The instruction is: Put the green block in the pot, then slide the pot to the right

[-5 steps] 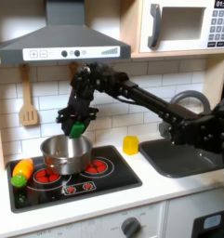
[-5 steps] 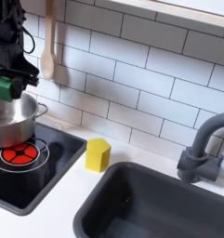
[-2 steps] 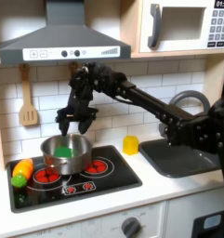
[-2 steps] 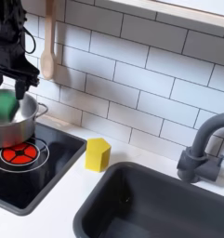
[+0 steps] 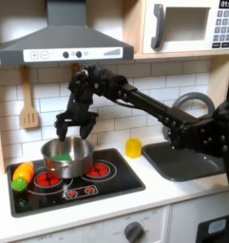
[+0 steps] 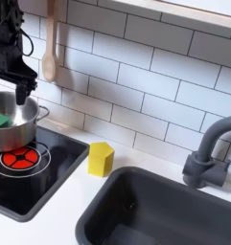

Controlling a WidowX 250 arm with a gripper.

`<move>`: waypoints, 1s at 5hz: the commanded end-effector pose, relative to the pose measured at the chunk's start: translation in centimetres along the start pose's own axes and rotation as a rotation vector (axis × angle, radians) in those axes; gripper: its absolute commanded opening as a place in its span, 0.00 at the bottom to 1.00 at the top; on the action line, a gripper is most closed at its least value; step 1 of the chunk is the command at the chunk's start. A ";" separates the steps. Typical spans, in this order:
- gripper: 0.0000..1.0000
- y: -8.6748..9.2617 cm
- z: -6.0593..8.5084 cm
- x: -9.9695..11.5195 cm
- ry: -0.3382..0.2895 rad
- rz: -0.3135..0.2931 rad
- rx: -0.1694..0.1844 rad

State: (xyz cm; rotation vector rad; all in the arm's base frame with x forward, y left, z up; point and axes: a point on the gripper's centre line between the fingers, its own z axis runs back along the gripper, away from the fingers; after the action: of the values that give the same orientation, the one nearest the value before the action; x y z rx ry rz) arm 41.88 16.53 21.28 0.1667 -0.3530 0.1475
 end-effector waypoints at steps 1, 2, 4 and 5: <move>1.00 -0.2 -1.3 -1.1 0.054 -0.008 -0.002; 1.00 -0.5 -1.4 -1.4 0.067 -0.013 -0.007; 1.00 -0.8 -1.9 -2.2 0.102 -0.019 -0.016; 1.00 -0.8 -2.2 -2.6 0.116 -0.017 -0.020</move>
State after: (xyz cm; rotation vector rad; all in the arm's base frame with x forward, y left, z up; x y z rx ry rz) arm 40.34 16.04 17.84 0.1407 -0.2294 0.1399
